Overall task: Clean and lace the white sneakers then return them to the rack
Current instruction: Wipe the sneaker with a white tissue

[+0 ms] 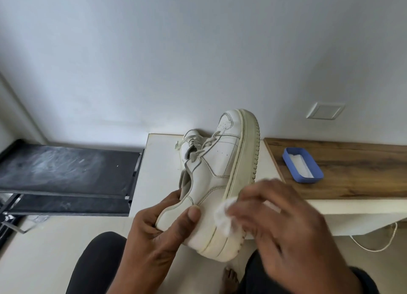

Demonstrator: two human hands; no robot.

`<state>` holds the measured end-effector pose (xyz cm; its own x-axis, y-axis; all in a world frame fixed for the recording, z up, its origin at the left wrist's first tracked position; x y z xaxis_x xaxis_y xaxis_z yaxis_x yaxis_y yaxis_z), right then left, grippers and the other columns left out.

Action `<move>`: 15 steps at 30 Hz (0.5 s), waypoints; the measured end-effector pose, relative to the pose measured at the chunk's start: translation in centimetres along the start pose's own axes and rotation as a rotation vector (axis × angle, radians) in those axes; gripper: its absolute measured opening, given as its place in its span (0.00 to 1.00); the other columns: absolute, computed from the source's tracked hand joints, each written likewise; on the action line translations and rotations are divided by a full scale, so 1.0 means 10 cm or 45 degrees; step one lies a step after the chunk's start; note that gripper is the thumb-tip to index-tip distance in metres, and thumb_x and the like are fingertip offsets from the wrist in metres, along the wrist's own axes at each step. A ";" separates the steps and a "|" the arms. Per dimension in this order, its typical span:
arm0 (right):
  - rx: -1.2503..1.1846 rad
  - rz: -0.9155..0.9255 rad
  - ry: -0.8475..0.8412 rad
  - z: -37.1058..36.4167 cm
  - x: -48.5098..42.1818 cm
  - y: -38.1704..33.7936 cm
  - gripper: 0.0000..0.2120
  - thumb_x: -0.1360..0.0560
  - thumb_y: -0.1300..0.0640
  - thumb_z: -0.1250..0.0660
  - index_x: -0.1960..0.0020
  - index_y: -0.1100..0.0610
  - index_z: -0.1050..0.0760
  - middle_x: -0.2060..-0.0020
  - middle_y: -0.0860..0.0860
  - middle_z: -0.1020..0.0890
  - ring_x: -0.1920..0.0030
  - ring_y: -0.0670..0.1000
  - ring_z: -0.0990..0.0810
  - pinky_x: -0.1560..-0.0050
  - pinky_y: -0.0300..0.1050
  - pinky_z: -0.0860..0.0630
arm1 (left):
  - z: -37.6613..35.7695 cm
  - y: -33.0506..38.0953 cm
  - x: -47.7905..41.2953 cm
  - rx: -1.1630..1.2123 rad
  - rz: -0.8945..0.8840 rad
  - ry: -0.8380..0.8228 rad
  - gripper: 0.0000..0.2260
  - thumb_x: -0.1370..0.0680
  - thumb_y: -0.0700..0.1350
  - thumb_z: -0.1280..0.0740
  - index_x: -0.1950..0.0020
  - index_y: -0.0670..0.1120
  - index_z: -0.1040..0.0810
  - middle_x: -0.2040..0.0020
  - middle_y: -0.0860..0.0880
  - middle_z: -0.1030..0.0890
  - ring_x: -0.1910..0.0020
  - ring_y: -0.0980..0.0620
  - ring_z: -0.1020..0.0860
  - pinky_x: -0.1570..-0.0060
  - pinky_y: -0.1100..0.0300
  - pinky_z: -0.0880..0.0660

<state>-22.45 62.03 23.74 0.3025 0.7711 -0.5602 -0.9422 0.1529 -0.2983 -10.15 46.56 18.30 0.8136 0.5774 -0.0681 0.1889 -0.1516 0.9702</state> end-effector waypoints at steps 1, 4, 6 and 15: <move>-0.015 -0.051 0.030 0.04 -0.06 0.09 0.08 0.27 0.61 0.28 0.50 0.52 0.16 0.54 0.46 0.20 0.53 0.47 0.20 0.53 0.37 0.23 | -0.01 0.01 0.02 -0.006 -0.007 -0.011 0.14 0.33 0.54 0.27 0.51 0.50 0.12 0.51 0.43 0.14 0.53 0.56 0.16 0.55 0.69 0.23; 0.060 -0.141 0.138 0.14 -0.20 0.23 0.07 0.27 0.60 0.28 0.50 0.56 0.15 0.55 0.48 0.19 0.52 0.43 0.21 0.52 0.34 0.24 | -0.05 0.06 0.05 0.031 0.001 -0.034 0.08 0.31 0.46 0.26 0.54 0.53 0.11 0.52 0.48 0.12 0.53 0.58 0.15 0.57 0.72 0.23; 0.097 -0.123 0.132 0.12 -0.15 0.14 0.07 0.27 0.59 0.28 0.50 0.55 0.15 0.55 0.48 0.19 0.53 0.46 0.21 0.54 0.38 0.23 | -0.05 0.06 0.05 0.057 -0.008 -0.058 0.08 0.31 0.45 0.26 0.53 0.52 0.11 0.50 0.48 0.12 0.51 0.57 0.15 0.55 0.71 0.23; 0.124 0.061 -0.005 0.19 -0.16 0.24 0.08 0.26 0.64 0.27 0.51 0.54 0.16 0.53 0.48 0.20 0.54 0.47 0.22 0.52 0.42 0.23 | 0.01 0.00 0.09 0.033 -0.033 -0.062 0.07 0.34 0.39 0.26 0.61 0.49 0.11 0.52 0.48 0.12 0.53 0.58 0.15 0.57 0.71 0.23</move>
<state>-25.47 62.36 25.40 0.2568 0.7813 -0.5689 -0.9651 0.1755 -0.1945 -9.32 47.02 18.25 0.8341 0.5415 -0.1052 0.2238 -0.1580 0.9617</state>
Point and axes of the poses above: each hand's wrist, its own x-axis away from the middle knuckle, its own z-axis out of the back of the hand, y = z × x, the point moved 1 cm from there along -x, towards the middle knuckle
